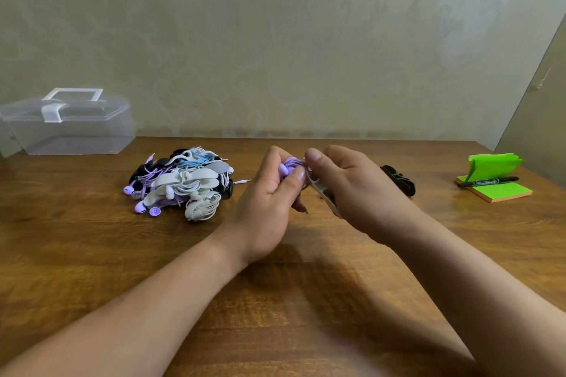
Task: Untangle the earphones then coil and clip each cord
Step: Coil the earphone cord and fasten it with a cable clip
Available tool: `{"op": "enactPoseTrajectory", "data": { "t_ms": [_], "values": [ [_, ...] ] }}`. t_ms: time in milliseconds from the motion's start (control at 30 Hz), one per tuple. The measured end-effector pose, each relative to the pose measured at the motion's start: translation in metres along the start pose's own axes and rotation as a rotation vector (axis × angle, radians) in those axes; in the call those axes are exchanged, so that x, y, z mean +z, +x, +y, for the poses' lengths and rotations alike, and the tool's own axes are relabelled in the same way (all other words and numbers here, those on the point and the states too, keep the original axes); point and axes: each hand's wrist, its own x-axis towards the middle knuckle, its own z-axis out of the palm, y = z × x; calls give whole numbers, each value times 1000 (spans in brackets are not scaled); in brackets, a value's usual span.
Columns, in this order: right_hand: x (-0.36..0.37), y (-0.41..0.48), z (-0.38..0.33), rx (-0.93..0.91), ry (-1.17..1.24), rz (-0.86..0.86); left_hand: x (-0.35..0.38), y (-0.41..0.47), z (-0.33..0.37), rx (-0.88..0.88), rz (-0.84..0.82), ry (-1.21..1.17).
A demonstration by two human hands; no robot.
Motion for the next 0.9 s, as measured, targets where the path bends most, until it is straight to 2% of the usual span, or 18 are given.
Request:
{"op": "enactPoseTrajectory", "data": {
  "t_ms": [200, 367, 500, 633, 733, 833, 900],
  "values": [
    [-14, -5, -5, -26, -164, -84, 2, -2, 6, 12, -2, 55],
    [-6, -3, -5, -29, -183, -9, 5, 1, 6, -25, 23, -18],
    [-8, -1, -4, 26, -106, 58, 5, -2, 4, 47, 44, 151],
    [-7, -2, -6, 22, -96, 15, 9, -4, 7, 132, 79, 305],
    [3, -1, -5, 7, -66, 6, 7, -3, 5, 105, 106, 248],
    [9, 2, 3, 84, 113, -57, 6, -2, 5, 59, 102, 138],
    [11, 5, 9, 111, 200, -64, 9, -1, 7, -16, 98, -18]
  ]
}}
